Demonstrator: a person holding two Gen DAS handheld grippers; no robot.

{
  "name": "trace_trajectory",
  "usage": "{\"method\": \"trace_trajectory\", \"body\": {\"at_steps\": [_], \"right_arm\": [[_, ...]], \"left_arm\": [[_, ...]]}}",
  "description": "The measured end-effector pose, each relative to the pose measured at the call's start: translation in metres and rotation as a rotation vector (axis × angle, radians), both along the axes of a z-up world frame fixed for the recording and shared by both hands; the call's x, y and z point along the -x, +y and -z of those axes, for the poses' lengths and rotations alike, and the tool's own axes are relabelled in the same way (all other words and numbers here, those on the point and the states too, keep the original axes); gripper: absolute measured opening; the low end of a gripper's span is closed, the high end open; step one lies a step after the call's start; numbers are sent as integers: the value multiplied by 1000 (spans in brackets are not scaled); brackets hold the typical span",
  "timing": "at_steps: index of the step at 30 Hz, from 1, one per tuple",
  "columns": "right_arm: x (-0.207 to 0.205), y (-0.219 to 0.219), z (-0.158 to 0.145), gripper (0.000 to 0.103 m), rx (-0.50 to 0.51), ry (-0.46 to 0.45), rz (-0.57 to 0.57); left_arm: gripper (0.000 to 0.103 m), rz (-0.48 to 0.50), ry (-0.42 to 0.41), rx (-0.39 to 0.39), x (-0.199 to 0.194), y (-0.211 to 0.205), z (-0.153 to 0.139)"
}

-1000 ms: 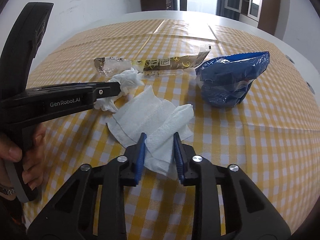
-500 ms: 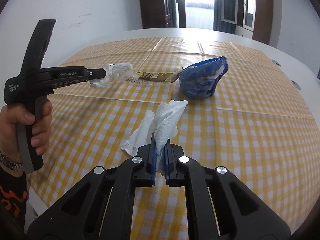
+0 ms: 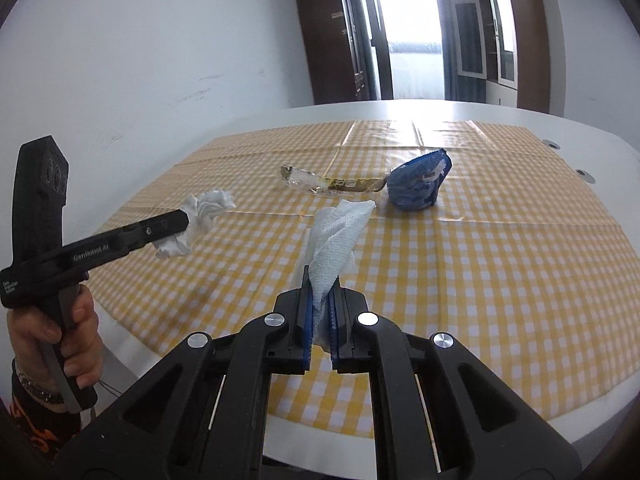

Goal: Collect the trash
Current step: 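Carry both held tissues down over the blue wastebasket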

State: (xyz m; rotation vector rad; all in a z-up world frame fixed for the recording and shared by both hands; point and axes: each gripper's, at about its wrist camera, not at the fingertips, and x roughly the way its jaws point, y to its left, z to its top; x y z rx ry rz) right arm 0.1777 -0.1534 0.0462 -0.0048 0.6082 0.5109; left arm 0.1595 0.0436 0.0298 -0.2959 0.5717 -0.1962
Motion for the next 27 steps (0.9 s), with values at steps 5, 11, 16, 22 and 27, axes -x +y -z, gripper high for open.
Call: {"method": "trace_trajectory", "body": {"at_steps": [5,11,16,22,27], "right_arm": [[35,-2,-8,6,-19,-40,-26],[70,2,-14,6,-18,-77,-62],[100,-1,-20,6,-32,-107,-83],[132,-9,-25,6,-48,-143,-109],[160,-17,-26,6,-62,-157,-148]], "left_arm": [[13,6,-27,19,39,-5,-3],[13,-8,-35,16,74,-7,0],[13,-14,-48,-1,102,-8,-2],[13,-8,-69,-17,138,-14,-8],[13,5,-87,-34,166,-22,-12]]}}
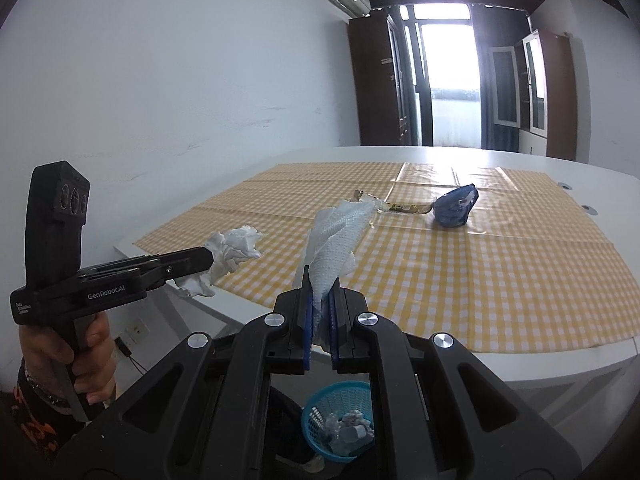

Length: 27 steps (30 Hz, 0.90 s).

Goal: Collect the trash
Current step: 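Carry both held tissues down over the blue wastebasket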

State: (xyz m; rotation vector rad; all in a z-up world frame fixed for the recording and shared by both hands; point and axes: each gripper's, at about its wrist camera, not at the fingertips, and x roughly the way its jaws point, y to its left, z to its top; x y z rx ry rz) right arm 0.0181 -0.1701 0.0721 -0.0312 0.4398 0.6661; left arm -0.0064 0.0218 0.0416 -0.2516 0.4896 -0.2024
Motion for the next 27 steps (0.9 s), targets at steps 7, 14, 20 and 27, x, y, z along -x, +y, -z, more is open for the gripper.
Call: {"method": "trace_trajectory", "body": {"at_steps": [7,14,20,27], "right_arm": [[30,-11,18,6,22,17,-35],[34,-18,60,6,58,114,-55],[37,-14,98,6,99,185,-70],[27,-2,157,6,152,305,-69]], "left_arm": [[13,27,19,-27,29,-11,14],[13,43,87,-63,39,-16,50],[13,39,173,-38,37,-7,90],[13,45,308,-32,22,-2,150]]}}
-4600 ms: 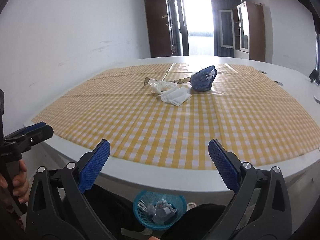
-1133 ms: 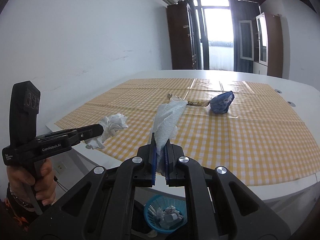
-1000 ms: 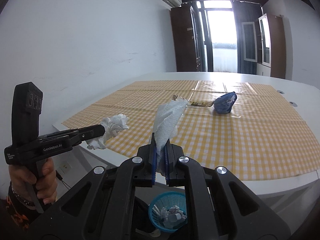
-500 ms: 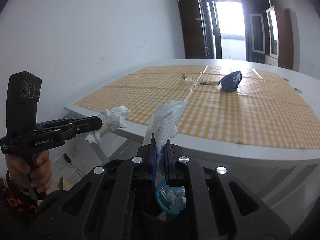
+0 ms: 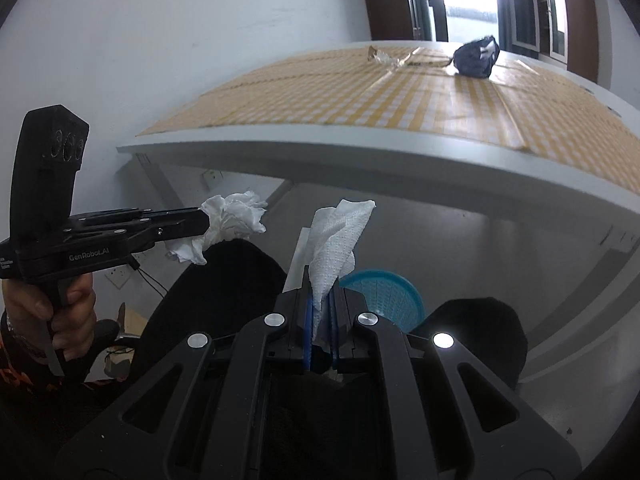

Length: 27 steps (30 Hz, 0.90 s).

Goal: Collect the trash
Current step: 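Carry both held tissues down over the blue wastebasket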

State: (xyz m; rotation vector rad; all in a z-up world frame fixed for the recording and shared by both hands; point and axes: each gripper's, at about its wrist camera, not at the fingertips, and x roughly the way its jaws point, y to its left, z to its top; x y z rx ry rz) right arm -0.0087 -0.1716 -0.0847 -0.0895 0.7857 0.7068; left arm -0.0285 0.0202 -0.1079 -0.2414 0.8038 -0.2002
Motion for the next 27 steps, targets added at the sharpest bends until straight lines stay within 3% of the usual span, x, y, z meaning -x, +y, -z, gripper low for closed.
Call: {"method": "trace_trajectory", "body": {"at_steps": [9,17,23,27], "right_arm": [[-31,19,66,6,98,125,54],[-71,41,110,6,175,206,76],[-103,55,153,6,195,337,62],[-117,65,175,6,227,385,60]], "left_arm": [[13,-21,167,3,-32,9,78],[13,-44,259,-11,-72,18,127],[13,-108,349,19,-105,26,165],[13,-141,425,79,-120,37,191]]}}
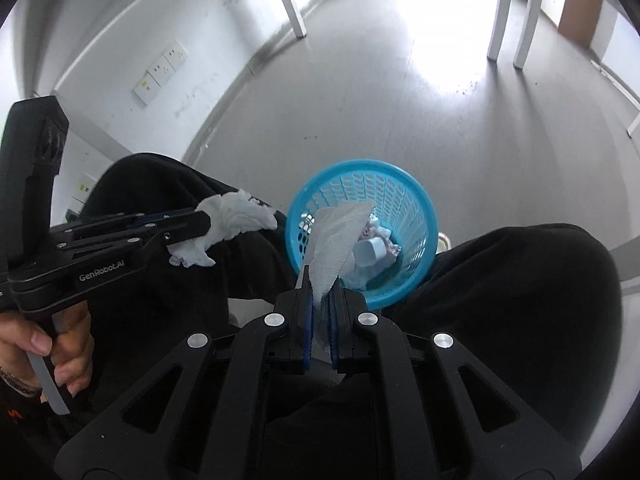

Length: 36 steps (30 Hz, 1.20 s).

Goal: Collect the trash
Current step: 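Carry both held tissues down over the blue wastebasket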

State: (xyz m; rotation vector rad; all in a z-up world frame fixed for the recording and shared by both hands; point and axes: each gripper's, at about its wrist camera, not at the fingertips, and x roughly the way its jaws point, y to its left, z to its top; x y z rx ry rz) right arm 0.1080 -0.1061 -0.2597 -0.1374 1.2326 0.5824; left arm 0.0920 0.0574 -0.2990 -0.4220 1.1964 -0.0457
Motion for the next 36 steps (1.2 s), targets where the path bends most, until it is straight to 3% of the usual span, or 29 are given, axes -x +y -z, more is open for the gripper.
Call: {"method": "trace_trajectory", "body": {"at_steps": [9,20,36], "right_arm": [[-46,18,56,6,97,102,60],[-82,24,98,6,137,176,89],[-132,24,190,6,208,371,205]], "left_arm": [[13,-17,54,14,-27,6,27],[13,-28,103,9,-67,5,55],[14,-44,348,-2,-124,1,135]]}}
